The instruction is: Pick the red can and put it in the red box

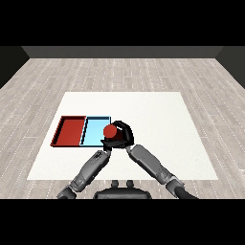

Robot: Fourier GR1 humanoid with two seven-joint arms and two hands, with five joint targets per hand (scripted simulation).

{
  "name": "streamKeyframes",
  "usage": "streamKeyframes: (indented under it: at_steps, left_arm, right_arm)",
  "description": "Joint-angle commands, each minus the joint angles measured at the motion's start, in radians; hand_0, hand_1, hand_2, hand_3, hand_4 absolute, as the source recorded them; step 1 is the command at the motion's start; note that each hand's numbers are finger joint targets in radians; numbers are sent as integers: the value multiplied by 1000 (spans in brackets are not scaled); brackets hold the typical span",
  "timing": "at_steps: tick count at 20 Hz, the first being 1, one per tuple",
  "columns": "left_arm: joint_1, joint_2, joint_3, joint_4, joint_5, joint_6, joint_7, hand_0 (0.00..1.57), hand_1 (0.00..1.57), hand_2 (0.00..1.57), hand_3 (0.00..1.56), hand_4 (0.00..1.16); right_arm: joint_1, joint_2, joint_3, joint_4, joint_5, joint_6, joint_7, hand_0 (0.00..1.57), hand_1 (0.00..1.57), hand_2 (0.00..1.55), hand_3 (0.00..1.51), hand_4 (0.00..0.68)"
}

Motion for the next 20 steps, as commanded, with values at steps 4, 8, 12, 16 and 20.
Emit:
streamKeyframes:
  at_steps: [4, 8, 12, 16, 20]
  left_arm:
    - [-5, 26, 66, -49, -18, 22, -6, 1571, 1571, 1520, 1413, 937]
    - [10, -11, 52, -65, -78, 70, 34, 1571, 1571, 1527, 1436, 1080]
    - [-4, -11, 48, -42, -60, 77, -14, 1571, 1571, 1529, 1455, 1118]
    - [-49, -11, 51, 38, -6, 68, -59, 1571, 1571, 1529, 1455, 1118]
    - [19, -11, 40, -84, -109, 70, 23, 1571, 1571, 1567, 1497, 1135]
  right_arm:
    - [53, 5, 78, -139, 20, -90, 73, 1437, 1437, 1442, 1379, 622]
    - [58, 5, 4, -19, -91, 33, -76, 1324, 1324, 1316, 1254, 123]
    - [46, 5, 13, -40, 67, 5, 43, 0, 0, 0, 0, 0]
    - [26, 5, -16, -29, 75, 22, 62, 0, 0, 0, 0, 0]
    - [9, 5, -33, 48, 42, 44, -7, 0, 0, 0, 0, 0]
